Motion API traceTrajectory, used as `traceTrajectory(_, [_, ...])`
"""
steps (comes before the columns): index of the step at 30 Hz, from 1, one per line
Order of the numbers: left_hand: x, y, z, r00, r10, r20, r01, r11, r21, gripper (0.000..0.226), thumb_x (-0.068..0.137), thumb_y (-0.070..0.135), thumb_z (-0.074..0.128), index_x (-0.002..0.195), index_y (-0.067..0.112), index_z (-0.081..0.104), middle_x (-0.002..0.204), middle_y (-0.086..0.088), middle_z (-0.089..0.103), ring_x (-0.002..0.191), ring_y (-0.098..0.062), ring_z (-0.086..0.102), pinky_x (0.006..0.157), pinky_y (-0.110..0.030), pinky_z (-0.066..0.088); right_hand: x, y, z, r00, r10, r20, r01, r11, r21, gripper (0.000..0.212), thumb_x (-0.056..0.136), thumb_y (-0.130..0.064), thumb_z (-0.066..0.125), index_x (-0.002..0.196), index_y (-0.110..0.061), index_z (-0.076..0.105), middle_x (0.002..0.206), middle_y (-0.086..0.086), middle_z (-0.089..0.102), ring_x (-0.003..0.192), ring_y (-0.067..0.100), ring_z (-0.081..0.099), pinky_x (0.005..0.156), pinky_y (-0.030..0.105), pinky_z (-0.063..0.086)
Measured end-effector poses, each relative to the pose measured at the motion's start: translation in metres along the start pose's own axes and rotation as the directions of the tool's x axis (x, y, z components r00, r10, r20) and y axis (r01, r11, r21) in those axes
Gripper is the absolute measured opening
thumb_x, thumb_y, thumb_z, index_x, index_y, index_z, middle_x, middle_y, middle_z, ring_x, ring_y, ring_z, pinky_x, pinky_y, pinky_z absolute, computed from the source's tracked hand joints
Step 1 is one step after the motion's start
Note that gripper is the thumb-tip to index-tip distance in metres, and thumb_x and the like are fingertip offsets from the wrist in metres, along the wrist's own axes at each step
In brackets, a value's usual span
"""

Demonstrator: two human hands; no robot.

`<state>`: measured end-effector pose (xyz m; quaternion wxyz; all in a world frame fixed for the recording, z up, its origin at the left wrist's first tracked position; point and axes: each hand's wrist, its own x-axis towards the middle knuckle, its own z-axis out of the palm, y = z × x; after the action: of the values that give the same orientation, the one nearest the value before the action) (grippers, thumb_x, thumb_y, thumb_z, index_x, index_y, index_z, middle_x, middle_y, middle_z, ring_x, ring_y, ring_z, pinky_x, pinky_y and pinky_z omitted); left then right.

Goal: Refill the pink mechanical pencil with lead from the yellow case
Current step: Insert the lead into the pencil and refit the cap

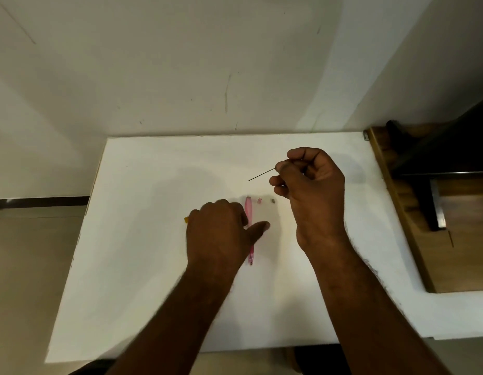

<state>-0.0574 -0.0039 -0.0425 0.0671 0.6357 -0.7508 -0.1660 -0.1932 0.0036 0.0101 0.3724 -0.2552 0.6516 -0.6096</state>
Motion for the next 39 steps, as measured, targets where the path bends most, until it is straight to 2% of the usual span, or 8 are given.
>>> traceTrajectory(8, [-0.003,0.004,0.004,0.988,-0.145,0.044,0.146,0.989,-0.017,0.038,0.077,0.057,0.067,0.063,0.022,0.069,0.054,0.007,0.058,0.051,-0.007,0.051,0.05,-0.021,0.029,0.002,-0.003,-0.005,1.0,0.03,0.01,-0.031,0.996,0.083,0.016,0.089,0.0,0.066,0.101,-0.01,0.065,0.1,0.028,0.069,0.065,0.02,0.074,0.066,0.031,0.061])
traceTrajectory(12, [-0.003,0.006,-0.007,0.984,-0.169,0.052,0.172,0.982,-0.076,0.032,0.071,0.051,0.065,0.063,0.021,0.066,0.058,0.004,0.063,0.059,-0.015,0.06,0.055,-0.026,0.045,0.002,-0.003,-0.003,0.999,0.044,0.015,-0.045,0.995,0.089,0.015,0.089,0.001,0.065,0.1,-0.009,0.065,0.102,0.028,0.069,0.066,0.02,0.074,0.068,0.032,0.062])
traceTrajectory(17, [-0.003,0.0,-0.033,0.981,-0.152,-0.122,0.12,0.964,-0.236,0.022,0.068,0.049,0.064,0.064,0.028,0.06,0.065,0.011,0.06,0.057,-0.006,0.056,0.051,-0.021,0.036,0.003,-0.006,-0.003,0.998,0.062,0.011,-0.063,0.979,0.194,0.012,0.094,0.0,0.063,0.103,-0.008,0.063,0.093,0.023,0.064,0.077,0.027,0.079,0.071,0.035,0.063])
traceTrajectory(19, [-0.004,-0.003,-0.037,0.971,-0.17,-0.166,0.118,0.953,-0.28,0.023,0.07,0.05,0.062,0.067,0.028,0.058,0.062,0.013,0.063,0.055,-0.01,0.059,0.052,-0.023,0.044,0.003,-0.007,-0.001,0.996,0.082,0.03,-0.087,0.958,0.273,0.012,0.095,0.001,0.061,0.101,-0.01,0.06,0.09,0.015,0.062,0.08,0.03,0.079,0.072,0.035,0.063])
traceTrajectory(22, [-0.006,-0.006,-0.042,0.968,-0.131,-0.214,0.062,0.952,-0.299,0.022,0.073,0.048,0.062,0.071,0.027,0.057,0.06,0.013,0.066,0.055,-0.013,0.063,0.055,-0.027,0.05,0.001,-0.009,0.003,0.995,0.087,0.048,-0.098,0.938,0.331,0.014,0.096,0.002,0.059,0.101,-0.01,0.055,0.093,0.013,0.058,0.079,0.034,0.079,0.071,0.037,0.064])
traceTrajectory(28, [-0.008,-0.009,-0.046,0.951,-0.007,-0.308,-0.099,0.939,-0.329,0.014,0.077,0.042,0.066,0.085,0.033,0.061,0.068,0.018,0.071,0.065,-0.006,0.07,0.064,-0.029,0.056,-0.002,-0.011,0.008,0.997,0.025,0.077,-0.046,0.955,0.293,0.01,0.101,-0.001,0.054,0.103,-0.008,0.048,0.106,0.02,0.055,0.076,0.036,0.079,0.067,0.037,0.063])
traceTrajectory(33, [-0.007,-0.011,-0.047,0.949,0.013,-0.316,-0.129,0.929,-0.346,0.018,0.078,0.039,0.068,0.093,0.033,0.06,0.072,0.018,0.072,0.066,-0.008,0.071,0.065,-0.034,0.058,-0.003,-0.011,0.008,0.998,-0.026,0.058,0.009,0.961,0.278,0.011,0.102,-0.001,0.052,0.103,-0.008,0.044,0.109,0.021,0.051,0.073,0.036,0.079,0.065,0.037,0.063])
traceTrajectory(39, [-0.007,-0.011,-0.048,0.949,0.032,-0.313,-0.137,0.937,-0.32,0.013,0.079,0.039,0.067,0.089,0.032,0.062,0.072,0.016,0.073,0.067,-0.011,0.071,0.064,-0.035,0.057,-0.001,-0.01,0.007,0.998,-0.044,0.048,0.03,0.963,0.269,0.012,0.103,-0.002,0.051,0.103,-0.009,0.042,0.107,0.019,0.051,0.072,0.036,0.079,0.064,0.038,0.064])
